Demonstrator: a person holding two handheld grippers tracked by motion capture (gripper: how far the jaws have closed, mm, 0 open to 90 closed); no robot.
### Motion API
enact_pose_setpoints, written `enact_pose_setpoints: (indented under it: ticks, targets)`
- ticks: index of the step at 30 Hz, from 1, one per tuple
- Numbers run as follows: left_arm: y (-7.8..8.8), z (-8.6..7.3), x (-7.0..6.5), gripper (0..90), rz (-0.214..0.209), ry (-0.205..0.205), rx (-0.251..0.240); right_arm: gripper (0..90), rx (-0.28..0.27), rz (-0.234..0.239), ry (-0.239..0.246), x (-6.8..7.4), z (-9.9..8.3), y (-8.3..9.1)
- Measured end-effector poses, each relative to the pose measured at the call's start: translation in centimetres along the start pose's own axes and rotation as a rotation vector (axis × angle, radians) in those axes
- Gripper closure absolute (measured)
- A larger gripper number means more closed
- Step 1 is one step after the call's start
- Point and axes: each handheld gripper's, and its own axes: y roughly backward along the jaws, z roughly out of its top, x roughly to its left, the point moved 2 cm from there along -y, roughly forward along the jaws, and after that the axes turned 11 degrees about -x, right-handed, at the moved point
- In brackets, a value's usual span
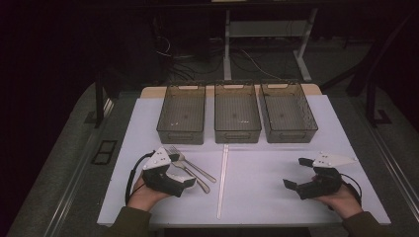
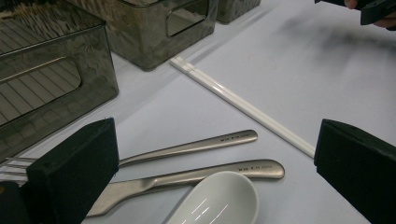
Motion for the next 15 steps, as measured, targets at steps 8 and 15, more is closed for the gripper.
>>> enact_pose_setpoints:
  ticks: [8, 15]
  targets:
    - [-0.22, 0.03, 0.03, 0.0, 0.003, -0.004, 0.015, 0.8, -0.004, 0.001, -0.003, -0.04, 0.02, 0.06]
    - [-0.73, 0.36, -0.21, 3.1, 0.001, -0.009, 0.029, 0.8, -0.009, 0.002, -0.009, -0.08, 0.05, 0.19]
